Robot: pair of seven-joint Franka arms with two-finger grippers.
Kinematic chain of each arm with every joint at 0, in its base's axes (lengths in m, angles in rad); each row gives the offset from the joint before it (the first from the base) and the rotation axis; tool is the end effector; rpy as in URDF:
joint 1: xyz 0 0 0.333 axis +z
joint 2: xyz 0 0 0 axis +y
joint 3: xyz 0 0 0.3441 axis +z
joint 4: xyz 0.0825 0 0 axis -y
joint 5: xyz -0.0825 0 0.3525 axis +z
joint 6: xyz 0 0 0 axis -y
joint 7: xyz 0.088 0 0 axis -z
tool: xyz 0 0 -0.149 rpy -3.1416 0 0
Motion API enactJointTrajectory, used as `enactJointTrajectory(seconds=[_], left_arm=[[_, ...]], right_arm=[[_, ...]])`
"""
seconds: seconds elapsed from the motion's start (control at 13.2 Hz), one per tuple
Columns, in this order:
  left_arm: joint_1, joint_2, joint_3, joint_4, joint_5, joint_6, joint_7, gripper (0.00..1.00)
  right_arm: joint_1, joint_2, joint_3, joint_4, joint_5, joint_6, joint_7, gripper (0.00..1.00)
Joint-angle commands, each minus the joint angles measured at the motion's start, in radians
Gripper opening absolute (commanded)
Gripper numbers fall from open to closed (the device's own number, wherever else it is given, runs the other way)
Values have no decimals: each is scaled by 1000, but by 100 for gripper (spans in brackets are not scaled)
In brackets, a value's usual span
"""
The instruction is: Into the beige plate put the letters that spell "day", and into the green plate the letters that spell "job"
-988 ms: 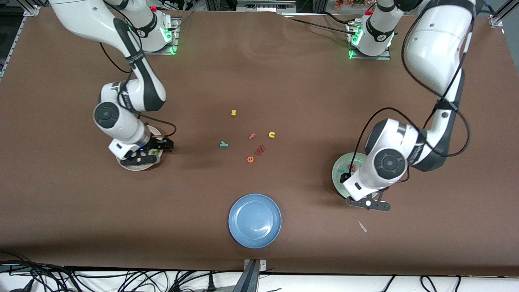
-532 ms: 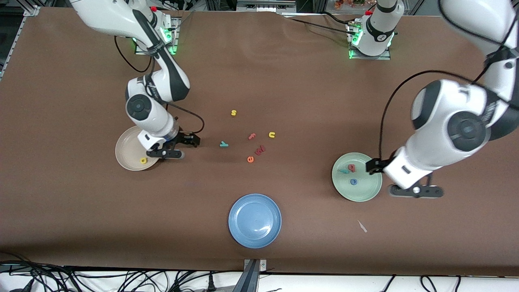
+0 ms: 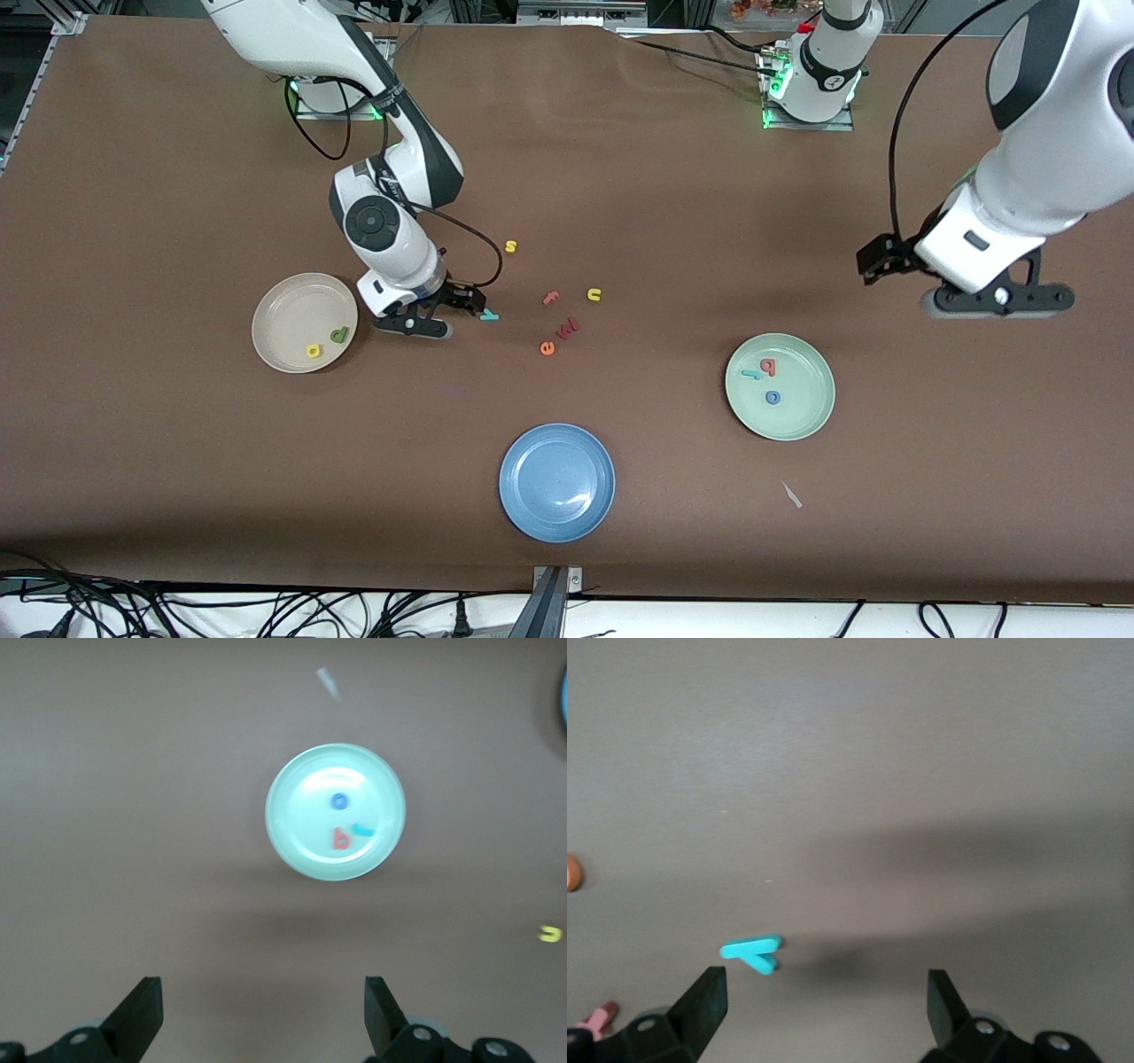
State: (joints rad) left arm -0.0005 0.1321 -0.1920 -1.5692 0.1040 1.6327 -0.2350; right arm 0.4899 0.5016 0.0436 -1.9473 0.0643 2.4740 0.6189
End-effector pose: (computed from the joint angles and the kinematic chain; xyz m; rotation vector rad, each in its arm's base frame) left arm 0.5581 -0.0872 0.5462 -3.0497 -0.0510 0.0732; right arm 0.5321 0.3147 0.2301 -3.0688 0.2168 0.0190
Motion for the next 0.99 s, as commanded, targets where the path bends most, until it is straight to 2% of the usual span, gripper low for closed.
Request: enactJointTrajectory(seconds=[0.0, 0.15, 0.3, 0.61, 0.68, 0.91], left_arm=[[3, -196, 39, -283, -33, 145, 17, 100], [11, -223, 42, -301, -90, 125, 66, 100], [19, -215, 49, -257, -92, 114, 208, 100], [14, -201, 49, -227, -95, 121, 175, 100], [16, -181, 48, -203, -96, 116, 171, 100], [11, -170, 42, -173, -89, 116, 169, 100]], right_arm=[[32, 55, -5, 70, 3, -20, -25, 100], [65, 66, -5, 88, -1, -39, -130, 100], [90, 66, -5, 87, -8, -46, -287, 100], [92, 83, -7, 87, -40, -44, -597, 100], [95, 86, -8, 88, -61, -41, -635, 100], [85, 106, -8, 99, -196, -34, -680, 100]])
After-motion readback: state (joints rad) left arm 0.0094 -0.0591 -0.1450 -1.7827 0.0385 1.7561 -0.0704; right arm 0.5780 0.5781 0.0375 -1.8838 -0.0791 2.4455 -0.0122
